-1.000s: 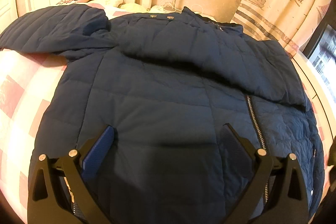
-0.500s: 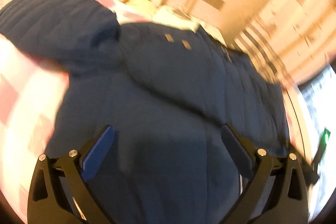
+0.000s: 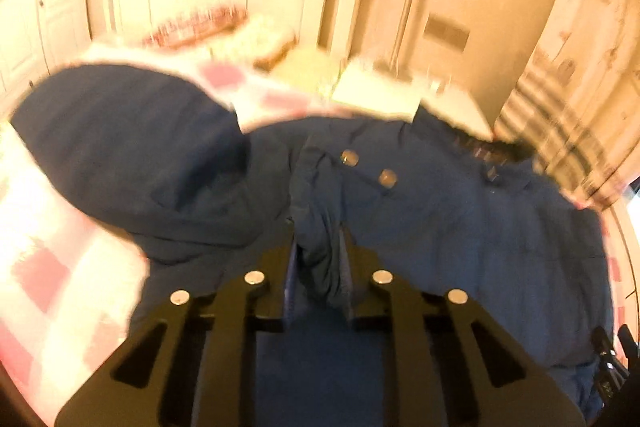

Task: Fold large clothes

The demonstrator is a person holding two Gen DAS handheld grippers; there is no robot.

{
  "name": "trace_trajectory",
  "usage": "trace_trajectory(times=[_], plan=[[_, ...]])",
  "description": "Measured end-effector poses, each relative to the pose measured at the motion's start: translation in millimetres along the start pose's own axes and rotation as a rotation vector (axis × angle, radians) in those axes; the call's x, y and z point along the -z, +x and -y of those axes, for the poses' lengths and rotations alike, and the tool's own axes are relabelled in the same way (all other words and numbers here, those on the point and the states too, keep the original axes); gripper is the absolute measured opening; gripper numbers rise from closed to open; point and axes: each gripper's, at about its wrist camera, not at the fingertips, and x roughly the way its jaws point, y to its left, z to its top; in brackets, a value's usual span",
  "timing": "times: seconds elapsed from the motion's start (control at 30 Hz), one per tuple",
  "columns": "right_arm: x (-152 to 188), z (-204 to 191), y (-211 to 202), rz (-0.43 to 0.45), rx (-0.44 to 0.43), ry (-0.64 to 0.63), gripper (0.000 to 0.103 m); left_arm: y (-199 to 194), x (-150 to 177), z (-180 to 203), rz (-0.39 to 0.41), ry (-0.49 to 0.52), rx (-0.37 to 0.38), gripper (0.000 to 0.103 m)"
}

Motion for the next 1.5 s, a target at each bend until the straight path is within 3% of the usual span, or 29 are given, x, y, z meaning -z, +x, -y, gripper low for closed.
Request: trace_trajectory(times=[0.1, 0.13, 0.2, 0.23, 0.27, 0.37, 0.47, 0.5, 0.57, 0.63, 0.77, 0.87, 0.97, 1.1, 1.17, 1.27, 1.33, 1.5], plan=[[0.1, -0.4, -1.5, 0.005, 0.002, 0.0, 0.089, -36.9, 5.4, 1.4, 0.093, 0.017, -0.051, 0.021], [0.0, -0.2, -1.3, 0.003, 0.001, 0.0, 0.089, -36.7, 7.0, 3.7, 0.081, 0.028, -0.075, 0.03], [0.1, 0.3, -1.1, 0.001, -0.001, 0.003, 0.089, -20.4, 14.9, -0.1, 0.006, 0.053, -0.139, 0.06], [0.1, 0.2, -1.3, 0.002, -0.001, 0.002, 0.089, -11.8, 18.4, -2.4, -0.026, 0.064, -0.137, 0.085], [0.0, 0.2, -1.2, 0.002, -0.001, 0.001, 0.089, -5.5, 20.1, -5.7, -0.043, 0.07, -0.122, 0.089], [0.2, -0.3, -0.8, -0.001, -0.001, -0.001, 0.089, -8.5, 27.7, -19.9, -0.024, 0.045, -0.095, 0.089], [0.2, 0.4, -0.2, -0.003, -0.003, 0.002, 0.089, -39.9, 28.2, -28.1, 0.107, 0.004, -0.106, 0.091], [0.4, 0.3, -0.4, -0.004, -0.003, 0.004, 0.089, -51.0, 28.1, -24.1, 0.152, 0.025, -0.099, 0.093], [0.7, -0.3, -0.4, -0.005, -0.004, 0.005, 0.089, -54.5, 29.3, -9.8, 0.168, 0.106, -0.114, 0.096], [0.3, 0.1, 0.7, -0.011, -0.007, 0.006, 0.089, -37.4, 36.7, 8.9, 0.112, 0.222, -0.121, 0.096], [-1.3, 5.7, 7.6, -0.061, -0.047, 0.036, 0.089, 14.7, 47.5, 18.3, -0.094, 0.295, -0.127, 0.098], [-5.2, 6.1, -10.3, 0.005, -0.033, 0.069, 0.089, 15.7, 43.9, 11.8, -0.093, 0.263, -0.105, 0.099], [-11.6, -15.8, -21.2, 0.015, -0.131, 0.053, 0.089, 9.8, 43.2, 7.0, -0.064, 0.242, -0.086, 0.099], [-5.7, -72.3, -3.6, -0.059, -0.187, -0.123, 0.091, -9.1, 35.6, -14.0, -0.008, 0.131, -0.01, 0.099], [5.7, -93.6, 16.7, -0.136, -0.14, -0.22, 0.092, -23.9, 21.5, -46.0, 0.0, -0.015, 0.025, 0.099], [5.5, -93.4, 16.8, -0.139, -0.149, -0.212, 0.093, -33.3, -2.8, -114.1, 0.006, -0.273, 0.024, 0.1], [5.9, -91.6, 15.4, -0.137, -0.16, -0.199, 0.093, -32.0, -20.2, -163.3, 0.018, -0.399, -0.02, 0.1], [5.9, -93.7, 14.0, -0.124, -0.141, -0.219, 0.093, -17.5, -59.2, -272.3, 0.031, -0.577, -0.241, 0.099]])
